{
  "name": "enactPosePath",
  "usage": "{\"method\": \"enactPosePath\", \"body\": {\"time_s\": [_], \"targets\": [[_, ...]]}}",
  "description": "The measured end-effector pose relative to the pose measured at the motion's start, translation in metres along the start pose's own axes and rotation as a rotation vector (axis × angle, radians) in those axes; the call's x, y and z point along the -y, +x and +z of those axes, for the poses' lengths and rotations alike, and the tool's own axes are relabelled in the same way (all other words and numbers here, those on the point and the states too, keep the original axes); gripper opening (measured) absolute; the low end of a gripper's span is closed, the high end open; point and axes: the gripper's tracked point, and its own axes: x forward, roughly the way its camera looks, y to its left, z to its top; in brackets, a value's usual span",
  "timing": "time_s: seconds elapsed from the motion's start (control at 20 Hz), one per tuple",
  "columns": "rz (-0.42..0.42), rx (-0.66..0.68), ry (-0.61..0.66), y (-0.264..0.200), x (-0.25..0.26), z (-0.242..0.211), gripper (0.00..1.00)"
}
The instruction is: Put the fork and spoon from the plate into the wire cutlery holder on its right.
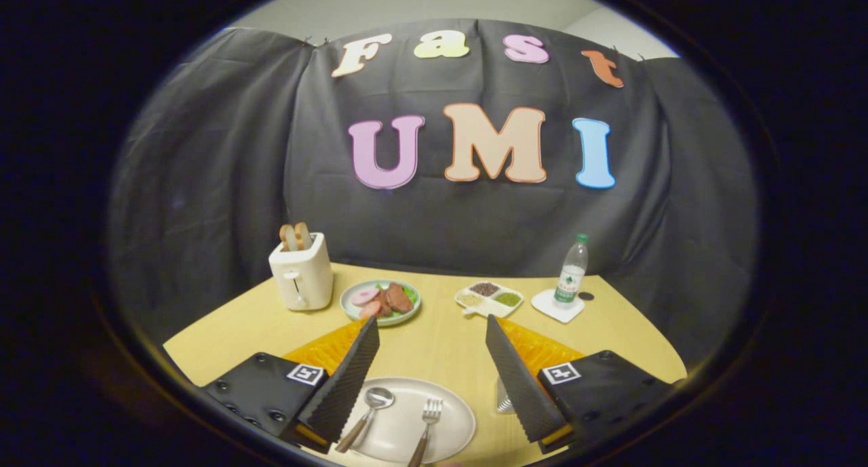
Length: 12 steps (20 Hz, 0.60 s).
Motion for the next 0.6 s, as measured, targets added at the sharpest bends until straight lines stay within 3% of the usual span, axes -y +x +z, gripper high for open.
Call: {"method": "enactPosePath", "body": {"time_s": [0.6], "targets": [[0.038,-0.291,-0.072,0.013,-0.008,-0.110,1.00]]}}
